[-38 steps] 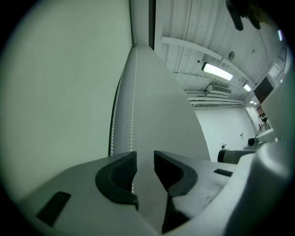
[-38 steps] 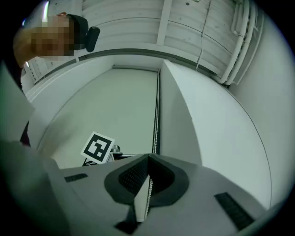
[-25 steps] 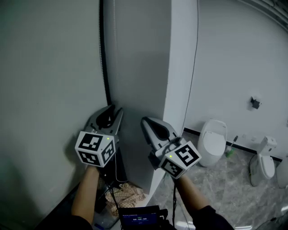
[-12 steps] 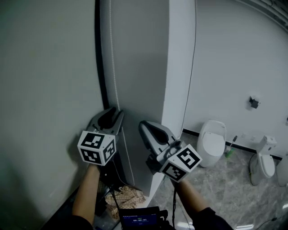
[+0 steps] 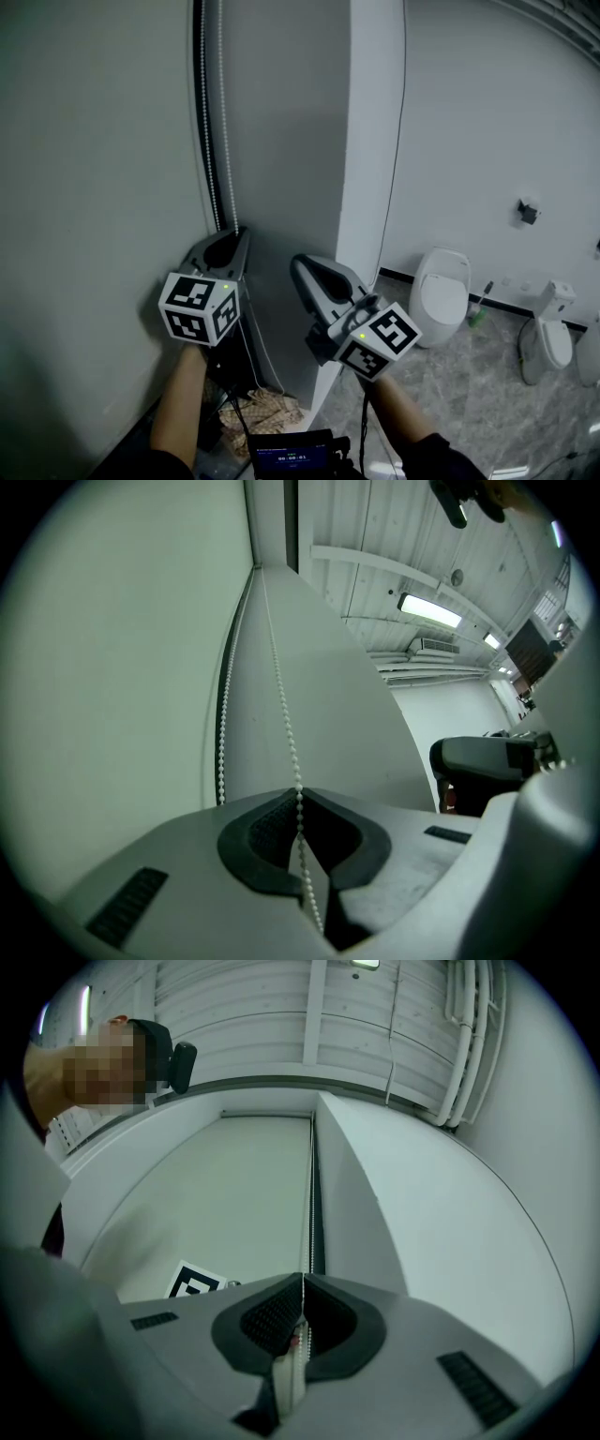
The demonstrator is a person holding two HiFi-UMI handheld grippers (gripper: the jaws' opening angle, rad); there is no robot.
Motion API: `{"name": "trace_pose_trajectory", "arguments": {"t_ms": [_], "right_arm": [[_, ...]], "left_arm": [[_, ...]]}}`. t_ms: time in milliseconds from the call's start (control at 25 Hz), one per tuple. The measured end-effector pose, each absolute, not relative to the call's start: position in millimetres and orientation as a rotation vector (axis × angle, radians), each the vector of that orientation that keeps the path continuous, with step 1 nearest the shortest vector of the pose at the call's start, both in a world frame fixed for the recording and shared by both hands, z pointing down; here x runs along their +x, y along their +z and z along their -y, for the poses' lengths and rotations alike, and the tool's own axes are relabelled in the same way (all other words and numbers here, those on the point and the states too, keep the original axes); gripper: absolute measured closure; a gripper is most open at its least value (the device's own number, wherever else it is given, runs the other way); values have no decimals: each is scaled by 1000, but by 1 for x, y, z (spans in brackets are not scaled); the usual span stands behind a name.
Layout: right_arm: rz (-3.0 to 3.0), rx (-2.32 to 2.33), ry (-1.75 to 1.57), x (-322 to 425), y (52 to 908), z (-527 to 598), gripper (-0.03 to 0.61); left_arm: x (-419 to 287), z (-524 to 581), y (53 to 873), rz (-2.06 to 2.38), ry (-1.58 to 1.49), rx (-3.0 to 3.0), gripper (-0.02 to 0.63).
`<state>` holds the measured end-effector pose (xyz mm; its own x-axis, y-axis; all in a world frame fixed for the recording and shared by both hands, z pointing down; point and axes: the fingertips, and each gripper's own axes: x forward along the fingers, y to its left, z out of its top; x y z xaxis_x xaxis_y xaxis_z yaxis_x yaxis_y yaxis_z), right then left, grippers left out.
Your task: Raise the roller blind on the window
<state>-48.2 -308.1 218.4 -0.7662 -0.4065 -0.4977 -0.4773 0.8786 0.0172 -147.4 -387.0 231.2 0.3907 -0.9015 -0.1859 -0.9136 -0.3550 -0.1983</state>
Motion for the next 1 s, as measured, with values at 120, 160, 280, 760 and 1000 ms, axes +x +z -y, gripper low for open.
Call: {"name": "trace_pose_trajectory", "arguments": {"t_ms": [120,160,280,760,1000], "right_arm": [[-2569,-654,191,-51,218,311,569],[-2577,-651,189,-53,216,312,569],[-2616,-638,176,-67,204,315,568],[-2767,-520,256,-120,155,323,485],[-2751,-560,300,-123,109,315,554]], "left_arm": [[-143,383,234,-1579,44,-2398,606],[-141,381,236,-1573,25,-2399,606],[-135,373,243,-1559,-8,-2362,606],[-108,342,266,-1491,21,-2338,606],[-113,329,237,-1483,19,-2335,606]]}}
